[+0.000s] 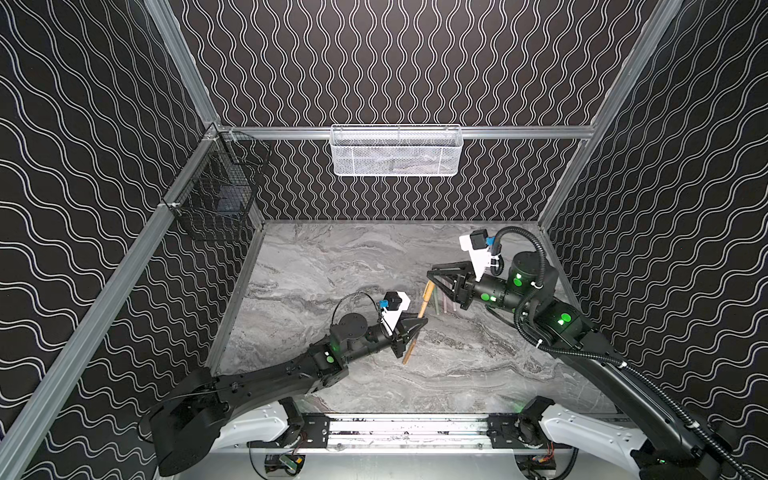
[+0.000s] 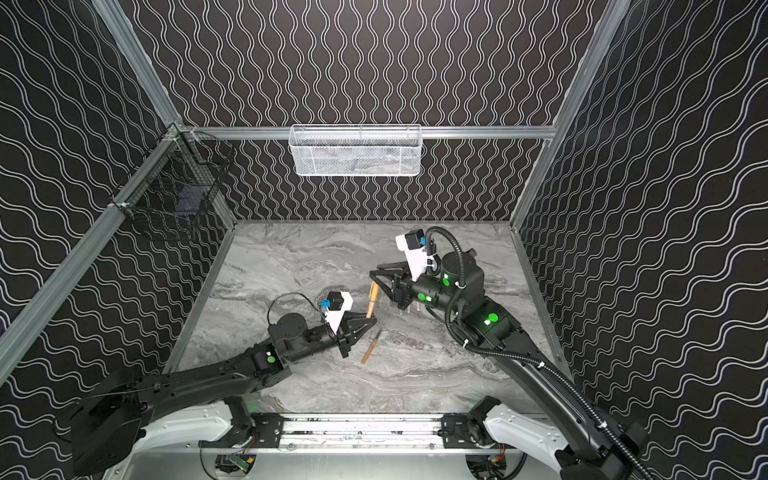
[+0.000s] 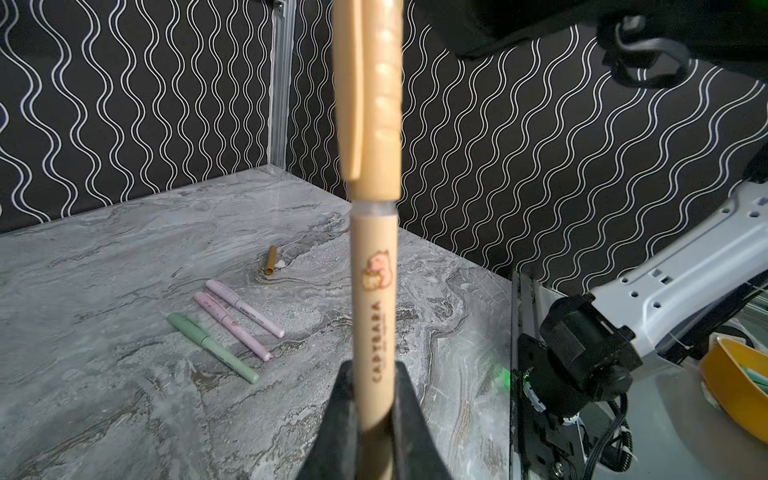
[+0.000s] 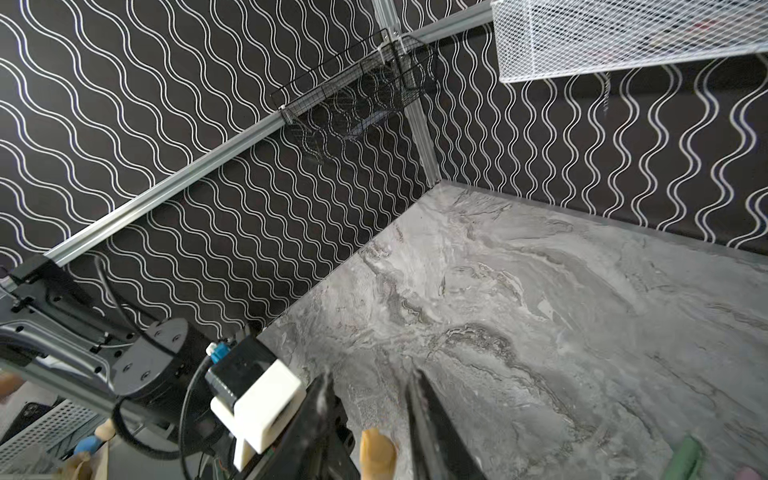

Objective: Insert the pens into the pen caps

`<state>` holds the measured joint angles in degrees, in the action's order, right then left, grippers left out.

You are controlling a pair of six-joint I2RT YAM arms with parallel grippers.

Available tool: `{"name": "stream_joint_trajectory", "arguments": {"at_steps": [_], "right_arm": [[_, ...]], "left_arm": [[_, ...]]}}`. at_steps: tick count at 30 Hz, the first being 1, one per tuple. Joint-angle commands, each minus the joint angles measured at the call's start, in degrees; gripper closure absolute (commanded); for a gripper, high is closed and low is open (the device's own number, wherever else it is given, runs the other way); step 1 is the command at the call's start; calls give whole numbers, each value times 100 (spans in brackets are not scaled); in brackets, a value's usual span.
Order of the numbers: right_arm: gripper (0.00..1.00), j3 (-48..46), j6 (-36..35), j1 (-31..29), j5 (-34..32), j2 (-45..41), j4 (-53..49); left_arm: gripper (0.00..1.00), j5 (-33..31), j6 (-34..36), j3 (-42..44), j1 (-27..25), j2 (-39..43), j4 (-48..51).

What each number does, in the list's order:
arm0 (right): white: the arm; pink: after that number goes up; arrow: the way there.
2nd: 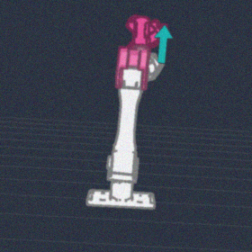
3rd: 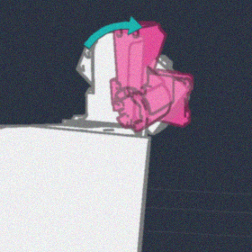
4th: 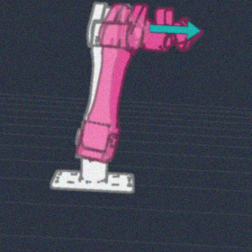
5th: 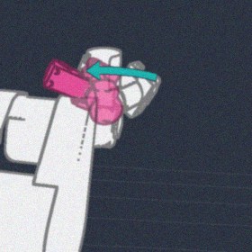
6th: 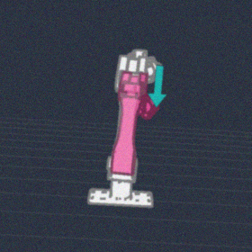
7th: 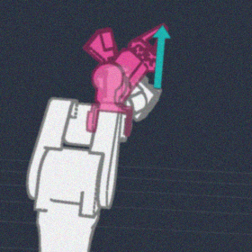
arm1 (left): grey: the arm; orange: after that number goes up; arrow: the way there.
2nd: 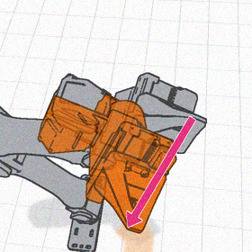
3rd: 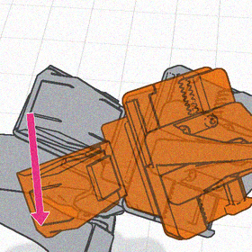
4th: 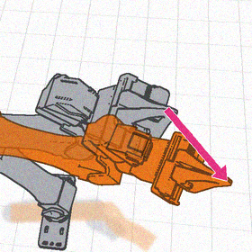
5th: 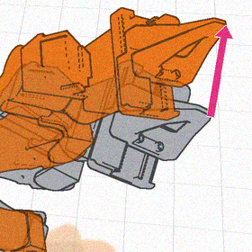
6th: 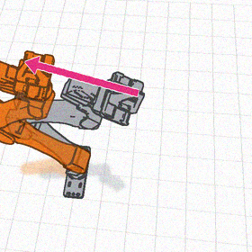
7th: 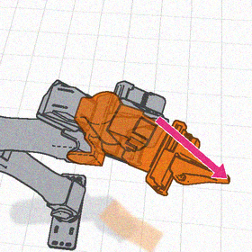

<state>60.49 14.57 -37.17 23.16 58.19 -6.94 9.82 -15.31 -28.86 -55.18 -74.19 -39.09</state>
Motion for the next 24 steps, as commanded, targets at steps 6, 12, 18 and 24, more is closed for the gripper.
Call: {"name": "stream_joint_trajectory", "arguments": {"at_steps": [6, 12, 18, 24], "right_arm": [[81, -144, 180, -8, 416, 39, 99], [99, -178, 175, -6, 525, 56, 132], [100, -265, 54, -13, 479, 1, 162], [100, -528, -67, -17, 296, -62, 200]], "left_arm": [[100, 80, -86, -238, -2, 45, -95], [100, 90, -62, -477, -2, -2, -11], [100, -328, -190, -784, 0, -38, -373], [100, -617, -199, -1307, 40, -74, -796]]}}
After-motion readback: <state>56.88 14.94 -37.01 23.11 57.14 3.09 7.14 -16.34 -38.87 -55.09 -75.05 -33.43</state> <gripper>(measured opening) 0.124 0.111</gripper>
